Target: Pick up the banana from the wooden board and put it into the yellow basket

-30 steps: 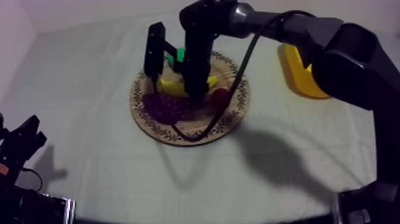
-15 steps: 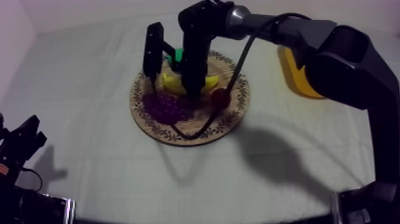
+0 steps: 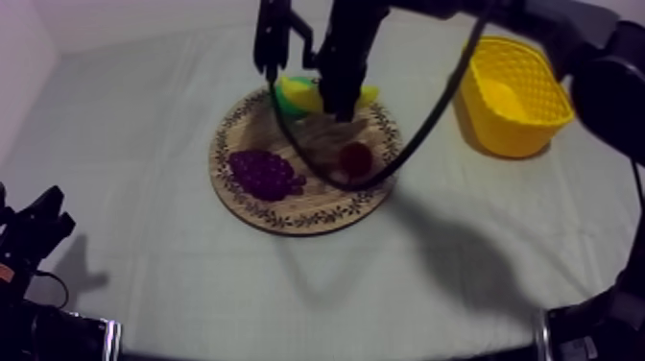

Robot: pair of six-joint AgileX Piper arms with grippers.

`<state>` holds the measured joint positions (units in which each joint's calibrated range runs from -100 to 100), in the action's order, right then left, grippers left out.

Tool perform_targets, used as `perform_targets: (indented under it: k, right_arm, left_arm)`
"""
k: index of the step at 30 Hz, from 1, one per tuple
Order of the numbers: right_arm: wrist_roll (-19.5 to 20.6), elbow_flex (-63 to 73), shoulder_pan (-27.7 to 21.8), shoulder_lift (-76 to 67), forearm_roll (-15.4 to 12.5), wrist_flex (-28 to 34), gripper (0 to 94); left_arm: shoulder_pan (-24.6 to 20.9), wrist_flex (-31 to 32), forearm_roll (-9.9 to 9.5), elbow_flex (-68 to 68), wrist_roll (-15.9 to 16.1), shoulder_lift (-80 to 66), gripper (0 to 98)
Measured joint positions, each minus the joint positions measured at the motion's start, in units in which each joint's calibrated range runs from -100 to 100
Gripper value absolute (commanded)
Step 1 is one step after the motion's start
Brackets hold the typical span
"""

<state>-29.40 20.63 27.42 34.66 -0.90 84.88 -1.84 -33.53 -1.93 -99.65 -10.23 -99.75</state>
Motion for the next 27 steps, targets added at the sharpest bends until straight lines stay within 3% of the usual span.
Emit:
perform_targets:
  k: [9,27]
  right_arm:
    - [2.3,-2.1,-4.2,-16.1,1.4,1.0,11.7]
    - [13.1,-15.3,-14.2,-39.1,5.7,-4.1,11.4]
  left_arm:
    - [0.0,0.0,0.00,0.0,0.0,0.0,0.0]
    - [0.0,0.0,0.00,0.0,0.0,0.0,0.0]
